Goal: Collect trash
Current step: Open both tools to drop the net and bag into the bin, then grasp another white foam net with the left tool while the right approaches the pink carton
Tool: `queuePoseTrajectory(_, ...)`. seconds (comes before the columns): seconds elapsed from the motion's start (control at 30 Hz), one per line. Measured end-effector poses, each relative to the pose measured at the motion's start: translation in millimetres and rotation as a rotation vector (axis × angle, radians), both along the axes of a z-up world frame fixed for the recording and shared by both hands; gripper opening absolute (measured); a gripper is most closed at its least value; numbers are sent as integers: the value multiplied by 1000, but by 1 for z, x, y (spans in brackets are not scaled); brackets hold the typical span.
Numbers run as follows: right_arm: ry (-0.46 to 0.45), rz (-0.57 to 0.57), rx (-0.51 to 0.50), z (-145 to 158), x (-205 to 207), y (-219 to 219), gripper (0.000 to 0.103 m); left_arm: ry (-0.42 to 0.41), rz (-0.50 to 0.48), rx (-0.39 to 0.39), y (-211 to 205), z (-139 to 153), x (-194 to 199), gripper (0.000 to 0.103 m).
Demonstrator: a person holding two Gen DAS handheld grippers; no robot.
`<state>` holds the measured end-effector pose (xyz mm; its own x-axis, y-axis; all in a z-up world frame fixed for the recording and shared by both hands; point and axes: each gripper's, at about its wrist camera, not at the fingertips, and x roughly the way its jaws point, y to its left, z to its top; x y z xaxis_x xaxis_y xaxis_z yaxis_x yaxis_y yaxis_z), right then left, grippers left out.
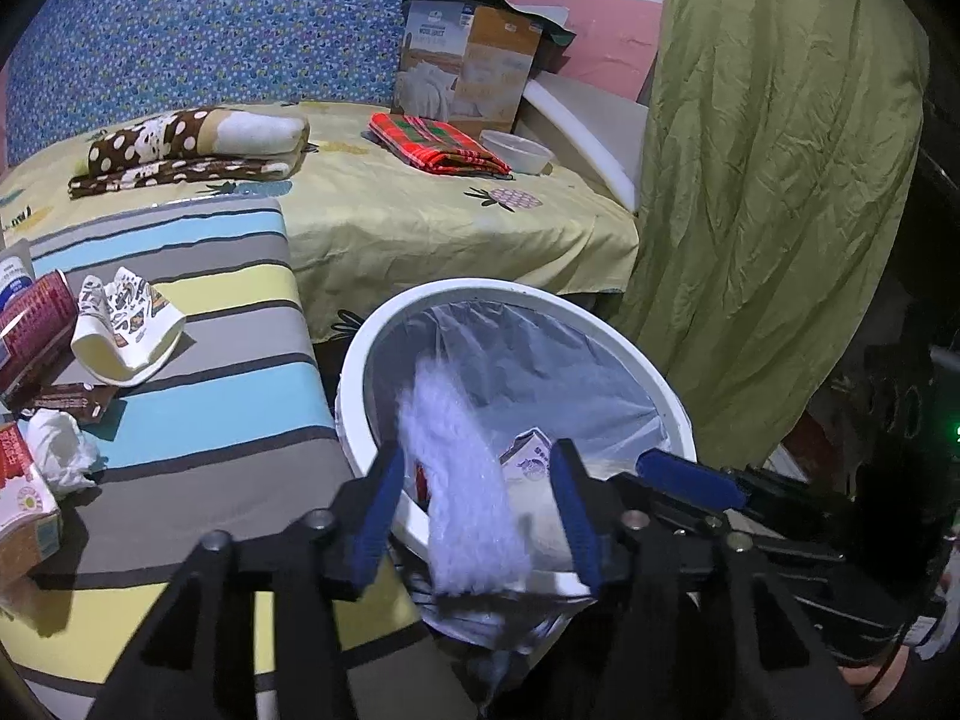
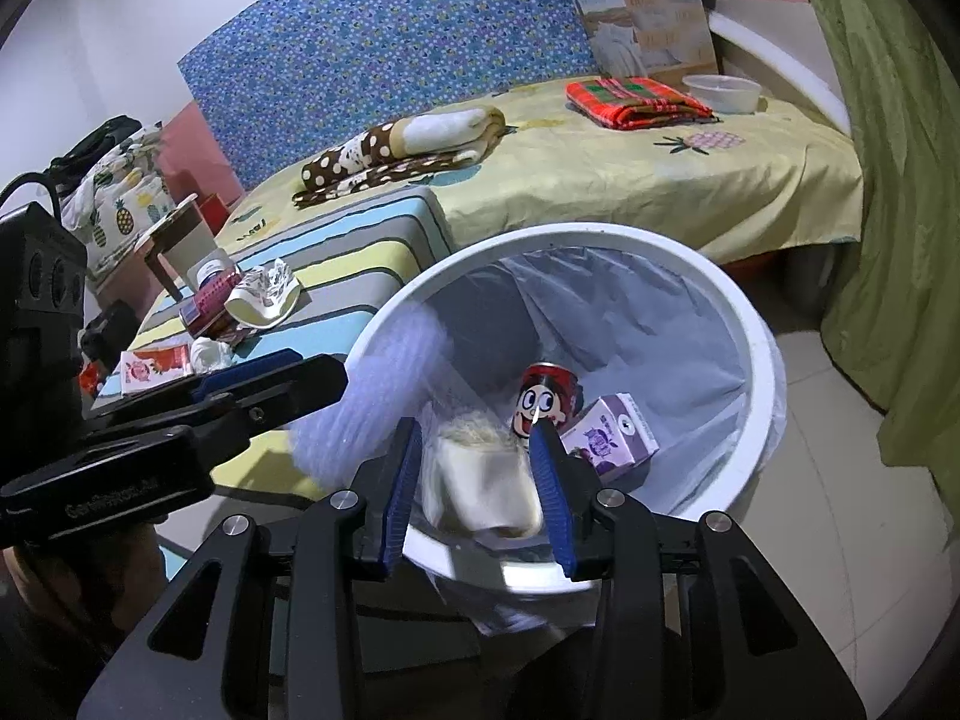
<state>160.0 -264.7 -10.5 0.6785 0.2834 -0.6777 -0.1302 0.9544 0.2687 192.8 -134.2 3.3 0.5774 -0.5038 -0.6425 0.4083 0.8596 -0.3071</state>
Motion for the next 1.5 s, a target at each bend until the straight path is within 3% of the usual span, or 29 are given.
queuePoseTrajectory(0.37,-26,-18,1,9,-5,-4,41,18,47,-40,19,1,-8,54)
queuePoseTrajectory(0.83,-76,44,9,23,-20,18,41,-20,126,-3,51,9,-48,54)
queuePoseTrajectory(0.97,-102,69,3,26,-24,28,51,-39,166,8,62,11,-59,54)
queuePoseTrajectory(1.4,-95,173,6,26,-30,62,52,-57,283,41,101,9,-84,54)
queuePoseTrajectory(1.5,-98,196,3,26,-32,70,56,-56,319,44,114,9,-87,54)
